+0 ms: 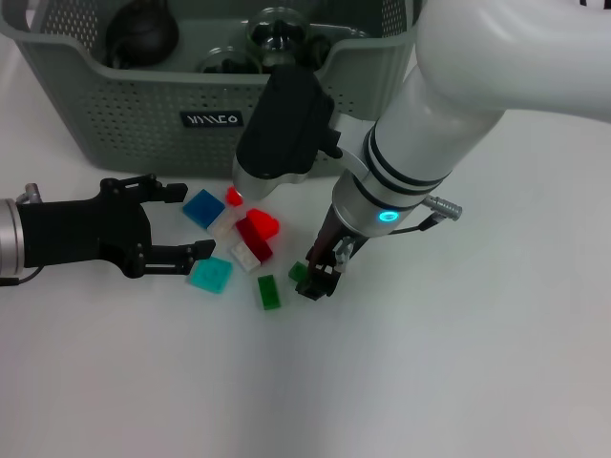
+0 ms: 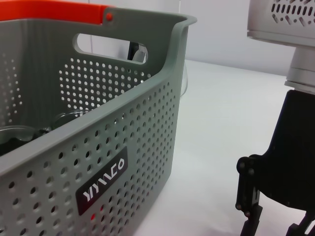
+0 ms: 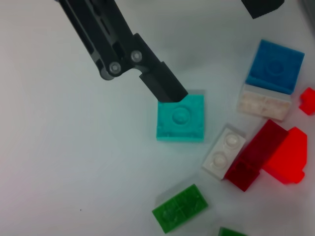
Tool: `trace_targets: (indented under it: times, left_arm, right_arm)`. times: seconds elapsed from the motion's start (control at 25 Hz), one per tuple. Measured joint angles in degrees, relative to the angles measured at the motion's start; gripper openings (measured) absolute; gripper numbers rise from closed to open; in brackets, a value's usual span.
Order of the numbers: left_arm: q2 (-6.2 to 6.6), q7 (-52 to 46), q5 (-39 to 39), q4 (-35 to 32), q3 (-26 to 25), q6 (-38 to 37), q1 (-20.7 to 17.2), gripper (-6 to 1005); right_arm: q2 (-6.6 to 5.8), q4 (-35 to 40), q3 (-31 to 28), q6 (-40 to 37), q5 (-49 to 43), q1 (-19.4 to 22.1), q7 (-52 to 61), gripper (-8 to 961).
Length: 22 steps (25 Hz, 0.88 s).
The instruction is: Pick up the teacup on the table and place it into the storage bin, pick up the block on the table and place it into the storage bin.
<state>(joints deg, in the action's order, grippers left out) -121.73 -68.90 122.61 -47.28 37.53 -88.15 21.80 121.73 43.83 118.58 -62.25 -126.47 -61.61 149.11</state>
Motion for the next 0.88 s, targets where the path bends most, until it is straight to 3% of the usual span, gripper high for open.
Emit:
trace_targets:
  times: [0.76, 0.88]
  left_arm:
    - [-0.33, 0.0, 0.0, 0.0, 0.0, 0.1, 0.0, 858]
    - [-0.34, 0.0, 0.0, 0.0, 0.0, 0.1, 0.0, 858]
  right_arm:
    - [0.0, -1.2, 1.3, 0.5, 1.0, -0.8, 2.1, 311]
    - [-0.23, 0.4, 1.3, 0.3, 1.0, -0.4, 2.4, 256]
